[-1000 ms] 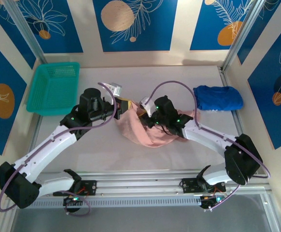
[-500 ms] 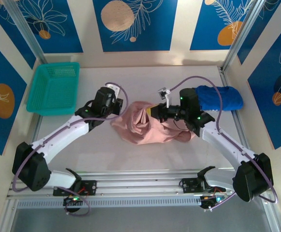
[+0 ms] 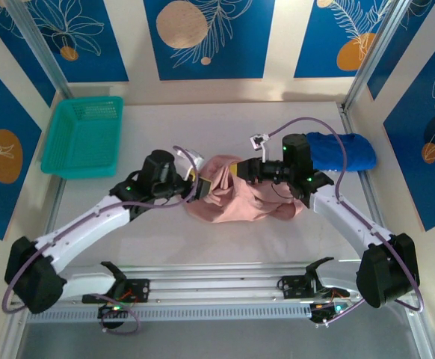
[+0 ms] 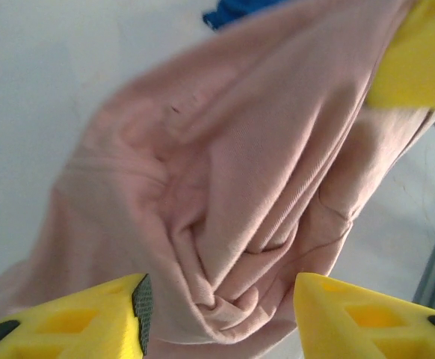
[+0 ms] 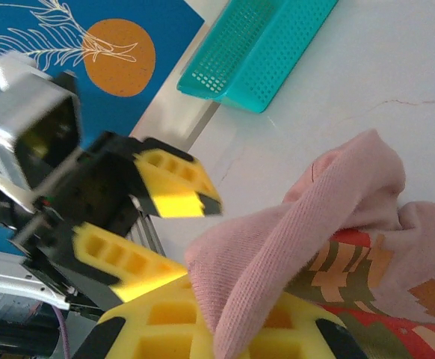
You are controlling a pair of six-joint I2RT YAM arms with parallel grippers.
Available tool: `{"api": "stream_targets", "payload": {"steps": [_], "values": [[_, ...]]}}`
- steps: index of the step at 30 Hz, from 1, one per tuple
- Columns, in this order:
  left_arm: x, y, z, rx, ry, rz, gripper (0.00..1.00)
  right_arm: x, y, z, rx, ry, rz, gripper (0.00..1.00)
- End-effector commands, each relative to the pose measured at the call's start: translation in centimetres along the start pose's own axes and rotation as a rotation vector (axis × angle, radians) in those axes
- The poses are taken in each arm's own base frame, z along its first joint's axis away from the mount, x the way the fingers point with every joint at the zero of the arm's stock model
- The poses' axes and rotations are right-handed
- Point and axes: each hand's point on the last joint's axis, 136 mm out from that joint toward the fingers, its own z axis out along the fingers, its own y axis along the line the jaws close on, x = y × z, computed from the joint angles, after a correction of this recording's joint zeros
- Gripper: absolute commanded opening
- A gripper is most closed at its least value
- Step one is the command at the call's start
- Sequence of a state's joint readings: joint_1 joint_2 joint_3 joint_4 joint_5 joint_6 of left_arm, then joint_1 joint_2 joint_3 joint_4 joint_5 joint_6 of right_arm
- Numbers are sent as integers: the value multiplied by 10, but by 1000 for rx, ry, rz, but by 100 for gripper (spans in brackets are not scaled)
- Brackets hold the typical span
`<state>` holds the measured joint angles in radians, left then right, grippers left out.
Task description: Fold the inside-out t-shirt
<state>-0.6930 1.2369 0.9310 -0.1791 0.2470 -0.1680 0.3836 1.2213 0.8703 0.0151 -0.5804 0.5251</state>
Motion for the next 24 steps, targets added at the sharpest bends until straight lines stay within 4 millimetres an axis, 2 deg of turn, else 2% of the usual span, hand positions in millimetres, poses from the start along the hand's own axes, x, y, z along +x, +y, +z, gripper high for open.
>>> {"api": "stream_targets", "payload": {"steps": [1,4,8,13,15,18,21,24], "values": [[-16,-20,7,98,-2,67,49,-1,6,-4,-19,-6,-2,0],[-18,-25,16,134,6,70,43,-1,5,-6,-12,-8,-2,0],[-18,-23,26,133,25,70,30,0,4,-7,-8,-10,-1,0],[-24,-24,28,140,18,67,5,-1,1,-10,13,-17,-6,0],[-30,-28,22,155,-2,66,0,-3,0,-11,24,-23,-9,0],[-42,-36,9,186,-56,47,0,-8,1,-13,32,-29,-20,0],[-62,-50,-14,263,-148,-10,0,-13,-2,-14,79,-34,-33,0],[-84,-61,-39,322,-236,-66,0,-21,-15,-15,233,-36,-47,9]]}}
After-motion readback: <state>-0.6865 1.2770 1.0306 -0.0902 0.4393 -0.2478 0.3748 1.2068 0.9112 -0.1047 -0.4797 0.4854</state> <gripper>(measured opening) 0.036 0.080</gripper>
